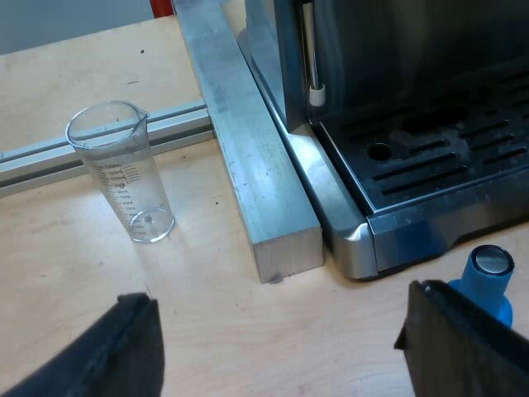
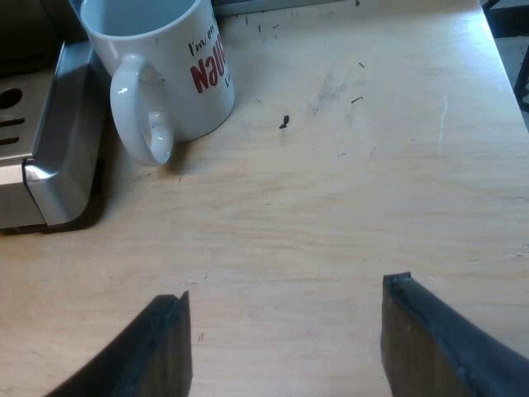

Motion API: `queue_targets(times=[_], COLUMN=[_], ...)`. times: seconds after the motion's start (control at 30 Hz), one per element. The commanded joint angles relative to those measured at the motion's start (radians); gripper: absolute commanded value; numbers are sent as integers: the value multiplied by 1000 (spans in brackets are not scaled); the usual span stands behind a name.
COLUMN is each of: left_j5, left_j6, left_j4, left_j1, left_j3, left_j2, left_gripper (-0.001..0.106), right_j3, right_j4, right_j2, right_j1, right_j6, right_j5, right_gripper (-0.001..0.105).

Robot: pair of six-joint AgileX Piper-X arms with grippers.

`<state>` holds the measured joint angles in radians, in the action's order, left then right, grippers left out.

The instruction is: Put the handle in the coffee machine

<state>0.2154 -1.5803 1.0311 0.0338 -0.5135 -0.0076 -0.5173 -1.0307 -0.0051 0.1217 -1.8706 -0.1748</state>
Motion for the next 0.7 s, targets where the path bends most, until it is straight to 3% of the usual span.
queue_targets(times=[0.03,0.37,0.5,0.7], left_j5=[-10,-10,-10,-10], left_j6=[-16,-71,-84,-84], left_j4=[-14,-11,-11,-8], left_j1=[-4,-4,-12,-94], left_j3=[-2,-4,-21,-58], left_j2=[-143,-142,-130,-67], left_gripper=[63,63,63,63], right_j3=[-7,-10,-41,-96], right_j4=[4,4,1,1], right_j2=[-44,-44,-39,12], right_j1=[3,3,3,-24], right_j6=[-10,-8,43,42], right_j5=[-2,-2,-4,-20], right_gripper=[53,52,52,52])
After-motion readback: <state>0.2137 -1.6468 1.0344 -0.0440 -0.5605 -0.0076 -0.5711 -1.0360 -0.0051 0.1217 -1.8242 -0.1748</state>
